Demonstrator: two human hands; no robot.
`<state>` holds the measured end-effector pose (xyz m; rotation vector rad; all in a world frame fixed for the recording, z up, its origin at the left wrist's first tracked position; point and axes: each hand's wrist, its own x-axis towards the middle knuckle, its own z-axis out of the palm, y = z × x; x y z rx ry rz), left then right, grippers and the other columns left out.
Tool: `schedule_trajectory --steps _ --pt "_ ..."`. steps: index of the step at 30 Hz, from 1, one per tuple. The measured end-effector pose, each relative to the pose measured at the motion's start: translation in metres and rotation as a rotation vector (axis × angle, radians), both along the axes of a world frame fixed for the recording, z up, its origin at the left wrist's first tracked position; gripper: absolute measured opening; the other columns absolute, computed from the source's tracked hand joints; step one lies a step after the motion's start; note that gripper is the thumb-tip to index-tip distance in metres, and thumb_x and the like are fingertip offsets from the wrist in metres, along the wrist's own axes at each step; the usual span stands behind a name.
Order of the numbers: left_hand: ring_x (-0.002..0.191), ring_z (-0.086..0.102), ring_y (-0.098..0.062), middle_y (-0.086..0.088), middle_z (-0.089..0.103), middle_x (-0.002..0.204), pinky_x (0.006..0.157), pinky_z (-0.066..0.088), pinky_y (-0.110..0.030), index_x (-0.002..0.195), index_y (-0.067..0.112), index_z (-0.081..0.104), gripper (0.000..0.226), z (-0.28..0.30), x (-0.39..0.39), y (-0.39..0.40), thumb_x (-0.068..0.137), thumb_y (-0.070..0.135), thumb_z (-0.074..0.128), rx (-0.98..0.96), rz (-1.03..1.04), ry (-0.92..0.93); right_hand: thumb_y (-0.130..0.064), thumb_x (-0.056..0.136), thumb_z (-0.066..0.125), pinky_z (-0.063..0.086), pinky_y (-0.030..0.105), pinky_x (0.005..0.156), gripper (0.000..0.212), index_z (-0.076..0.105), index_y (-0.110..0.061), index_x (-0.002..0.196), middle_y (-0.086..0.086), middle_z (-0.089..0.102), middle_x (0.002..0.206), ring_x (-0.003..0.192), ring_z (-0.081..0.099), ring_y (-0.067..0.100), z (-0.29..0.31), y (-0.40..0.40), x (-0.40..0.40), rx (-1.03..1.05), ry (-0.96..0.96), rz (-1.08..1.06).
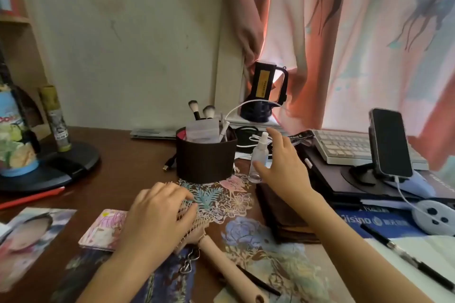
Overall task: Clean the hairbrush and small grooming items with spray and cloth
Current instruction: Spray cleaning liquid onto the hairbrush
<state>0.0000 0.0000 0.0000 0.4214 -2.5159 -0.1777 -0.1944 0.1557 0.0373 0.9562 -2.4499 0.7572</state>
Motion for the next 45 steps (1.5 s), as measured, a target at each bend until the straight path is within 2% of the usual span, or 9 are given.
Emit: schedule_trajectory --steps 4,8,14,21,25,29,37,41,45 --pt "0.091 0.056 -0.007 0.018 0.06 0.093 0.078 0.041 -0.026 0.093 0.033 0.064 0.024 -0.006 -0.003 -0.005 0.087 0.047 0.045 0.056 -0.005 -0.04 -0.026 0.086 0.059 0.039 0.031 0.07 0.059 0.03 -0.021 0.137 0.006 0.044 0.129 0.109 0.052 0.027 -0.006 -0.006 -0.006 -0.078 0.026 -0.029" --pt "0.085 0.056 -0.007 0.017 0.06 0.086 0.073 0.041 -0.026 0.084 0.034 0.064 0.041 -0.01 -0.005 -0.006 0.078 0.053 0.028 0.024 0.0 -0.068 -0.025 0.085 0.061 0.041 0.032 0.069 0.063 0.028 -0.022 0.138 0.008 0.045 0.127 0.108 0.053 0.029 -0.015 -0.01 -0.014 -0.083 0.024 -0.027" --pt "0.082 0.056 -0.007 0.017 0.06 0.081 0.071 0.041 -0.027 0.079 0.033 0.063 0.038 -0.01 -0.005 -0.007 0.078 0.051 0.029 0.022 0.017 -0.08 -0.019 0.082 0.065 0.037 0.032 0.071 0.067 0.028 -0.019 0.137 0.012 0.046 0.131 0.11 0.052 0.034 -0.021 -0.023 -0.018 -0.109 -0.053 -0.003" --pt "0.094 0.052 -0.005 0.018 0.059 0.094 0.08 0.037 -0.025 0.093 0.033 0.062 0.03 -0.007 -0.005 -0.007 0.089 0.049 0.037 0.052 -0.008 -0.108 -0.012 0.091 0.051 0.033 0.03 0.052 0.055 0.019 -0.022 0.134 0.023 0.056 0.109 0.067 0.05 0.022 -0.033 -0.037 -0.024 -0.235 -0.166 0.045" --pt "0.098 0.052 -0.005 0.018 0.06 0.1 0.084 0.038 -0.025 0.098 0.033 0.063 0.044 -0.005 -0.004 -0.006 0.086 0.053 0.025 0.062 -0.005 -0.087 -0.014 0.096 0.038 0.044 0.039 0.058 0.041 0.02 -0.033 0.128 0.021 0.055 0.109 0.067 0.054 0.026 -0.03 -0.037 -0.025 -0.292 -0.234 0.07" --pt "0.1 0.052 -0.005 0.016 0.061 0.102 0.086 0.038 -0.025 0.099 0.031 0.063 0.045 -0.003 -0.002 -0.005 0.086 0.053 0.026 0.068 0.001 -0.1 -0.013 0.095 0.042 0.044 0.043 0.057 0.047 0.019 -0.028 0.133 0.011 0.057 0.086 0.061 0.054 0.027 -0.018 -0.03 -0.019 -0.276 -0.134 0.1" --pt "0.106 0.048 -0.007 0.015 0.058 0.111 0.089 0.034 -0.026 0.106 0.031 0.061 0.025 0.0 0.003 -0.004 0.092 0.044 0.044 0.092 -0.004 -0.11 -0.018 0.092 0.052 0.048 0.037 0.068 0.06 0.016 -0.032 0.137 0.012 0.053 0.126 0.08 0.06 0.026 0.017 0.002 0.02 -0.212 0.035 0.246" --pt "0.103 0.049 -0.009 0.012 0.059 0.108 0.085 0.034 -0.027 0.104 0.029 0.061 0.023 0.001 0.005 -0.004 0.092 0.041 0.046 0.074 -0.015 -0.121 -0.022 0.095 0.049 0.034 0.017 0.053 0.057 0.016 -0.031 0.14 -0.01 0.052 0.081 0.059 0.049 0.003 0.027 0.026 0.05 -0.115 -0.005 0.319" --pt "0.101 0.05 -0.01 0.01 0.06 0.107 0.084 0.036 -0.028 0.101 0.028 0.063 0.021 0.004 0.009 0.001 0.092 0.039 0.047 0.08 0.002 -0.133 -0.021 0.092 0.045 0.039 0.022 0.065 0.054 0.018 -0.033 0.138 -0.008 0.052 0.081 0.072 0.052 0.005 0.027 0.045 0.078 -0.113 -0.073 0.373"
